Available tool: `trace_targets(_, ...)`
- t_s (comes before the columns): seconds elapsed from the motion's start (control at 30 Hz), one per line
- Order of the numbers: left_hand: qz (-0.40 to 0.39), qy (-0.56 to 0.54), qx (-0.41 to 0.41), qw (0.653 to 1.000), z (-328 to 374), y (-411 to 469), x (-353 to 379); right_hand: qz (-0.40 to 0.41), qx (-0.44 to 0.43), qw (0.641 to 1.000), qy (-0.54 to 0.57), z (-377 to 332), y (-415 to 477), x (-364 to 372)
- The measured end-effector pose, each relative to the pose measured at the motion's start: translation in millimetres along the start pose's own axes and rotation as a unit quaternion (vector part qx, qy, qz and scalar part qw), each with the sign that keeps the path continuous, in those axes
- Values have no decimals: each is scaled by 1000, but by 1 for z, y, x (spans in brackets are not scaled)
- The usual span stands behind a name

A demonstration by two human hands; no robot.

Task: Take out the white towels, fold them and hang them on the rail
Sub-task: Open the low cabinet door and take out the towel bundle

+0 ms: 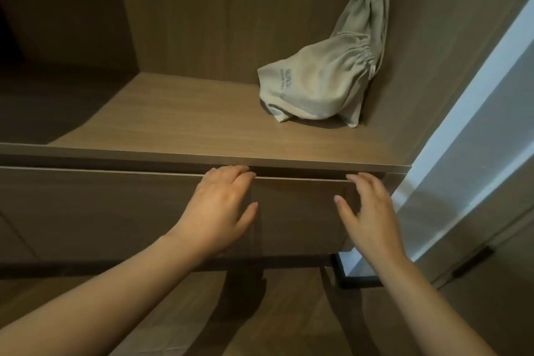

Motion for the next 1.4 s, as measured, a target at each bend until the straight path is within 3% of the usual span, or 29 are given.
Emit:
trace_targets(0.2,-13,-3,-23,1000,-10,7,12,-44,11,998,-45,4,13,23)
trace_targets(0.73,8,-13,-8,1000,-9,9,16,27,10,1000,-10,14,-17,8)
trace_targets(0.93,-93,-20,-14,995,-1,3,44,56,29,997,38,28,-40,-12)
trace_targets(1.17,-179,-107,-11,978,6,-3,63,66,50,995,58,39,-52,-24)
trace_targets(1.33,-194,-102,21,975,15,-18,66,36,112,991,71,61,-56,-24)
trace_targets(1.4,-201,-92,38,974,20,-25,68,-4,189,979,72,80,-56,-15)
Point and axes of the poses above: each hand's wrist, its own y-axis towards the middle knuckle, its own x-axis out of the palm, z = x × y, the point moved 10 cm from there along y, towards the middle knuckle, and after that the axes turned 9 degrees about x, right-handed, at the moved point
